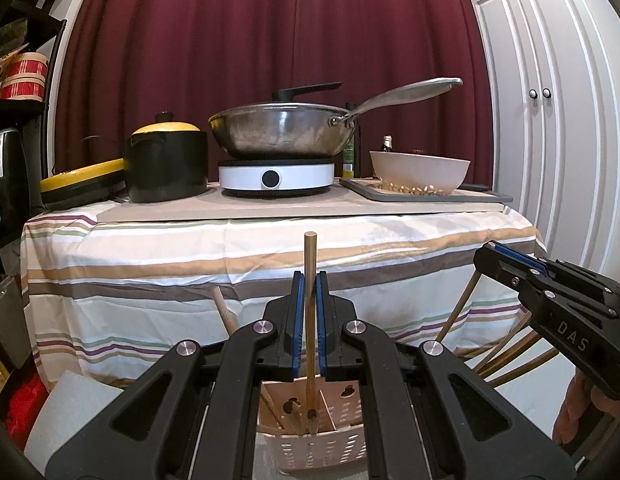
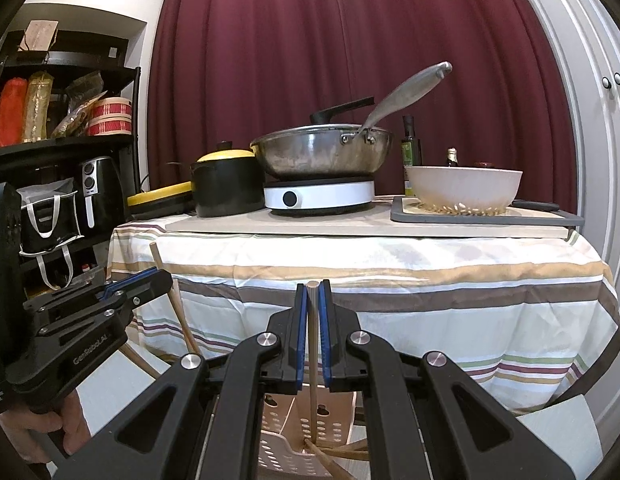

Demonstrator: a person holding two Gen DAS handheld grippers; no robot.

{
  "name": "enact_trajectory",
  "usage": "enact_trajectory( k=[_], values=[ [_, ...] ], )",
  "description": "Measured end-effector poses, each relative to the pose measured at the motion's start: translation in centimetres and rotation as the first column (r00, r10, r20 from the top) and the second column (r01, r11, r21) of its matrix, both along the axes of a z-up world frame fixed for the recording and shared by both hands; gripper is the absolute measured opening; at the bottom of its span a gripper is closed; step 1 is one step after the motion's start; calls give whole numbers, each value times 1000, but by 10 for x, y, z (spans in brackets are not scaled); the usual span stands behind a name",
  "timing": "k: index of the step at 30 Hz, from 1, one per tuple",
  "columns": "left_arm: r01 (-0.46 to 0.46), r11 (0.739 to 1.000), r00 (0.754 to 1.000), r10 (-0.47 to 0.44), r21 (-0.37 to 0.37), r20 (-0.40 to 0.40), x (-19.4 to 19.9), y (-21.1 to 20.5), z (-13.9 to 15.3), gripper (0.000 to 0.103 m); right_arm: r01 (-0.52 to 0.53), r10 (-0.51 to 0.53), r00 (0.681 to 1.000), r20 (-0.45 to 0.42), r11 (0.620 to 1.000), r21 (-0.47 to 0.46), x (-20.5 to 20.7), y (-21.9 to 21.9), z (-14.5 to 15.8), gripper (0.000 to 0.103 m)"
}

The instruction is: Organize utensils

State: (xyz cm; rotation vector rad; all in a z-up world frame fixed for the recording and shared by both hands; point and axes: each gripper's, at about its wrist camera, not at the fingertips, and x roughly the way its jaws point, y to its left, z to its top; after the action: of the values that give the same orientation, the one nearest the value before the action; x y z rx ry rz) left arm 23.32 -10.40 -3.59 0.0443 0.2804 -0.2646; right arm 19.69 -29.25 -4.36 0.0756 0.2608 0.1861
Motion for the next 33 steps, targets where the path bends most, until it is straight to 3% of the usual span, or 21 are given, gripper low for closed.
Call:
enact_trajectory(
  k=[4,8,10,12,14,22,33],
  values=[
    [-8,1000,1000,8,1,-18,3,1,-4,7,1,-1,1000,-11,1000,6,2,0,-2,8],
    [-12,1000,1000,12,6,-28,5,1,-8,10,6,-6,1000,-7,1000,10,2,0,-3,30],
    [-15,1000,999,15,8,-32,6,2,-9,33,10,-10,1000,1,1000,7,1,1,-2,35],
    [-23,1000,999,23,-2,-24,5,4,-8,46,9,-9,1000,4,1000,5,0,2,-1,42],
    [-24,1000,999,24,-3,-21,5,5,-7,48,11,-11,1000,8,1000,5,0,3,-1,45],
    [-23,1000,1000,23,-11,-7,-1,6,-2,75,19,-20,1000,21,1000,9,-7,3,3,62],
    [-56,998,997,56,10,58,-42,6,17,89,85,-85,995,54,996,3,-37,2,20,81]
  ],
)
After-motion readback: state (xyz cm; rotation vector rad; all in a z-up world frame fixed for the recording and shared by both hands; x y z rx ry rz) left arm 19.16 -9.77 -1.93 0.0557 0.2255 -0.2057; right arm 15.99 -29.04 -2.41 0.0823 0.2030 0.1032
